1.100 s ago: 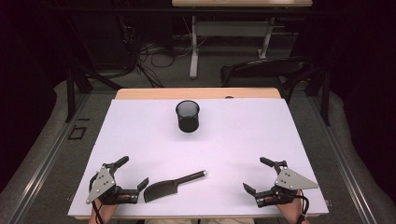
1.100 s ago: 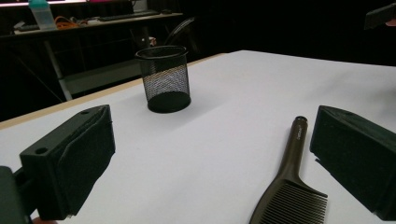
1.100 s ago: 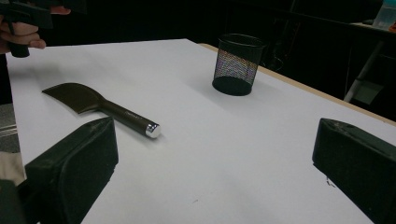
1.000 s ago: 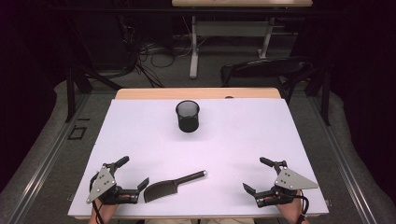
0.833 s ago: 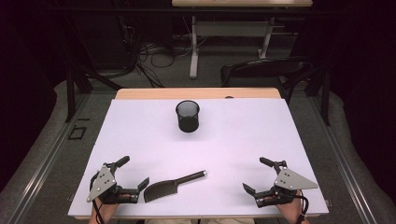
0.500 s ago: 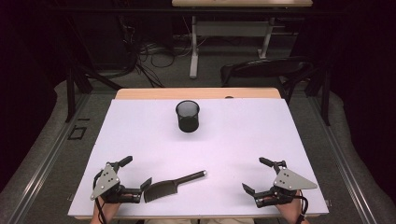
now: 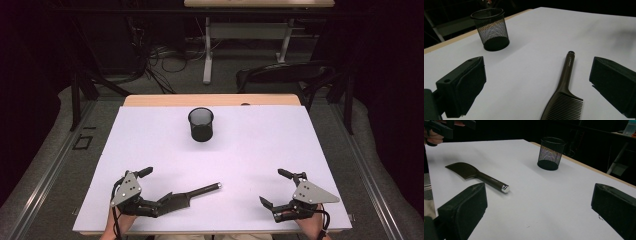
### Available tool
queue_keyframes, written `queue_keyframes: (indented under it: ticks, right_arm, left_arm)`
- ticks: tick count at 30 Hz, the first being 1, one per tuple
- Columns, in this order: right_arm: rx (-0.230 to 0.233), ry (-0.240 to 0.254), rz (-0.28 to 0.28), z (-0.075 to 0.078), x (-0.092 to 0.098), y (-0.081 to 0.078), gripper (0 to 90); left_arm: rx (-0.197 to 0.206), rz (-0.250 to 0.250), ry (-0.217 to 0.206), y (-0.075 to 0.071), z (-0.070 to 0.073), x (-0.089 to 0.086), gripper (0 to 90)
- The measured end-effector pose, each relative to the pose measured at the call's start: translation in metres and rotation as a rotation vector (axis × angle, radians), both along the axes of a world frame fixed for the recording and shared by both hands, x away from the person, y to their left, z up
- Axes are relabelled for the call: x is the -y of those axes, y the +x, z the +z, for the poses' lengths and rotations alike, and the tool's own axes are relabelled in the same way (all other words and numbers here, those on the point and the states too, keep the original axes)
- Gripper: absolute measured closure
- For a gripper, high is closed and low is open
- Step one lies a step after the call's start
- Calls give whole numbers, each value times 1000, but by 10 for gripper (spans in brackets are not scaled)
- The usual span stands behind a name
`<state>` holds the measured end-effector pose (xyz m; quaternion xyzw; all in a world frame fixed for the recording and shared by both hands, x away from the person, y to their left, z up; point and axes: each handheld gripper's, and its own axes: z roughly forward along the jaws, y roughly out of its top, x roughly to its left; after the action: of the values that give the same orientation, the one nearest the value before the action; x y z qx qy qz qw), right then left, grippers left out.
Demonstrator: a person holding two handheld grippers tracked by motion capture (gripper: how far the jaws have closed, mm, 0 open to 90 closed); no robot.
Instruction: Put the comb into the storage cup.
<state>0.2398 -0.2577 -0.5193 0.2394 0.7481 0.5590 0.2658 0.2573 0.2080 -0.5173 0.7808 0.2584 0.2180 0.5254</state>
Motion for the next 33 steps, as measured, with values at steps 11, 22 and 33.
queue_keyframes:
  ticks: [11, 22, 33]
  right_arm:
    - [-2, -2, -2, 0, 0, 0, 1]
    - [-2, -7, -1, 0, 0, 0, 2]
    - [-6, -10, 0, 0, 0, 1, 4]
  left_arm:
    - [3, -51, 46, 8, 5, 20, 0]
    - [-2, -98, 93, 13, 9, 42, 1]
    - [-10, -145, 136, 18, 9, 62, 124]
